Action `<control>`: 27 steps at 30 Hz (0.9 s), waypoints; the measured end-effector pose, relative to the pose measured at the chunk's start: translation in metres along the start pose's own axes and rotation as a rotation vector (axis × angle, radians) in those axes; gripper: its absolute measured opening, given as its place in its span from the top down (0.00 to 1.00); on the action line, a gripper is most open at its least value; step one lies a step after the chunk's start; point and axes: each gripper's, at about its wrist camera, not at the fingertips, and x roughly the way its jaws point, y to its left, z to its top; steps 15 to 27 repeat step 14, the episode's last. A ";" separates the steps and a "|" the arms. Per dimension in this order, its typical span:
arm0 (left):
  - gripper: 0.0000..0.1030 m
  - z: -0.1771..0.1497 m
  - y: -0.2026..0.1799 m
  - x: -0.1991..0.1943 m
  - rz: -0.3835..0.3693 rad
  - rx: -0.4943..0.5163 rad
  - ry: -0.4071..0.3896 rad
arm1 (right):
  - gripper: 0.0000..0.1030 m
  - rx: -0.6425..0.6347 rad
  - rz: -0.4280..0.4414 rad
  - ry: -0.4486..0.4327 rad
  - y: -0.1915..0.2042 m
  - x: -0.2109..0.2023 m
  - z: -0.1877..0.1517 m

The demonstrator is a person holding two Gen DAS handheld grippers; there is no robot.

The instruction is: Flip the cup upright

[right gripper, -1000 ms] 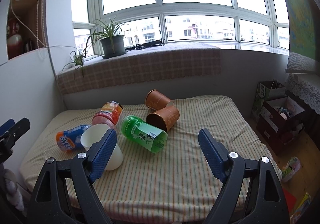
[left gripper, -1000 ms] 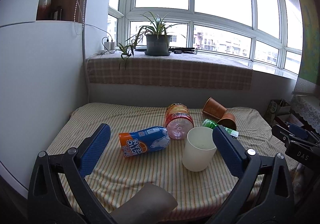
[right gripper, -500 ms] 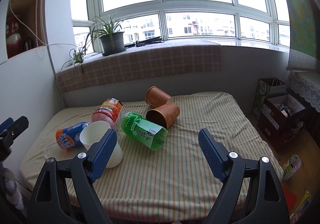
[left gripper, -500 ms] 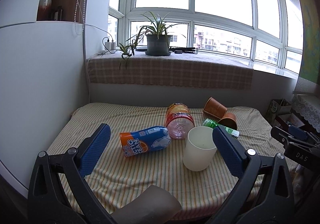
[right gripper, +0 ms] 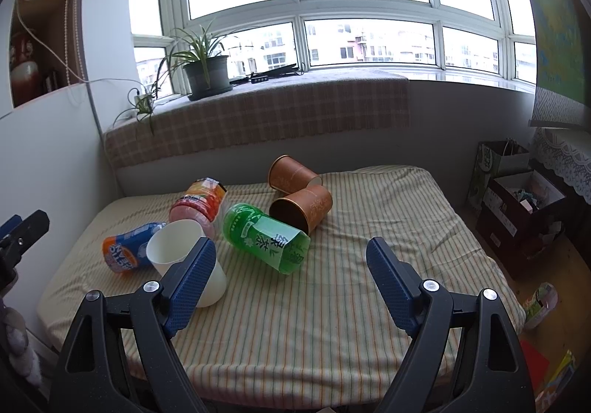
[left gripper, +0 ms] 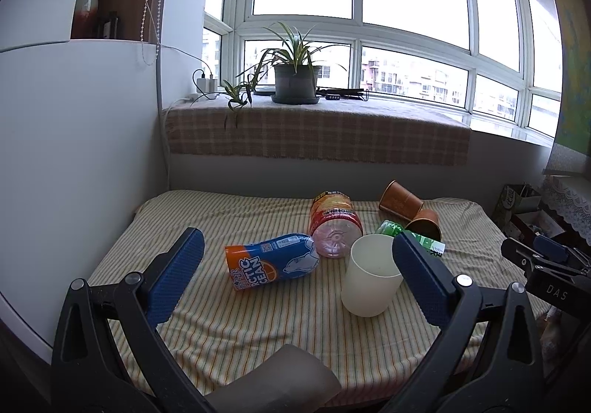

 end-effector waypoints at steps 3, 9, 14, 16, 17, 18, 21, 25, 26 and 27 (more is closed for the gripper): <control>0.00 0.000 0.000 0.000 0.003 -0.001 0.000 | 0.19 0.000 0.001 0.000 0.000 0.000 0.000; 0.00 0.003 0.002 -0.002 0.010 0.002 -0.007 | 0.19 0.000 0.000 0.001 0.000 0.000 0.000; 0.00 0.003 0.000 -0.001 0.013 0.014 -0.007 | 0.19 -0.003 0.005 0.005 0.001 0.002 -0.001; 0.00 0.003 0.000 -0.001 0.013 0.014 -0.007 | 0.19 -0.003 0.005 0.005 0.001 0.002 -0.001; 0.00 0.003 0.000 -0.001 0.013 0.014 -0.007 | 0.19 -0.003 0.005 0.005 0.001 0.002 -0.001; 0.00 0.003 0.000 -0.001 0.013 0.014 -0.007 | 0.19 -0.003 0.005 0.005 0.001 0.002 -0.001; 0.00 0.003 0.000 -0.001 0.013 0.014 -0.007 | 0.19 -0.003 0.005 0.005 0.001 0.002 -0.001; 0.00 0.003 0.000 -0.001 0.013 0.014 -0.007 | 0.19 -0.003 0.005 0.005 0.001 0.002 -0.001; 0.00 0.003 0.000 -0.001 0.013 0.014 -0.007 | 0.19 -0.003 0.005 0.005 0.001 0.002 -0.001; 0.00 0.003 0.000 -0.001 0.013 0.014 -0.007 | 0.19 -0.003 0.005 0.005 0.001 0.002 -0.001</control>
